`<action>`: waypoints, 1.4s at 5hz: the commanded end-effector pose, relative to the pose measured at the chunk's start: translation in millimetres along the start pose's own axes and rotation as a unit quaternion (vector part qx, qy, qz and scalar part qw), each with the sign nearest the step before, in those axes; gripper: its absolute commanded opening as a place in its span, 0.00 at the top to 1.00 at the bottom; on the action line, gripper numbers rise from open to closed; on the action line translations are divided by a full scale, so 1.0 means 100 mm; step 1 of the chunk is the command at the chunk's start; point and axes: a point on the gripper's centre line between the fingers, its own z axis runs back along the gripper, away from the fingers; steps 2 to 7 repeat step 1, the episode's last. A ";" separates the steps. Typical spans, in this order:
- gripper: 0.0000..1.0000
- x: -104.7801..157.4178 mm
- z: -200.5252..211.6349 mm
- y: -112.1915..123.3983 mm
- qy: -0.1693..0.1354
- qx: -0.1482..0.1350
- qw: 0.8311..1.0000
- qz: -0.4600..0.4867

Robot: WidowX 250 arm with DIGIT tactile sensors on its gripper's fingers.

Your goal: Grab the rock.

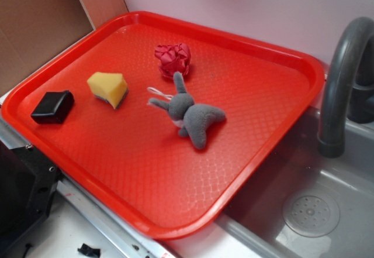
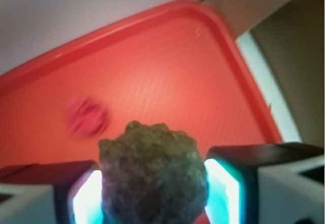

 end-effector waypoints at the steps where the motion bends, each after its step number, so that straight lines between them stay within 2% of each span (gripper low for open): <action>1: 1.00 -0.23 0.26 0.10 -0.042 -0.018 0.999 -0.001; 7: 1.00 -0.23 0.26 0.10 -0.042 -0.018 0.999 -0.001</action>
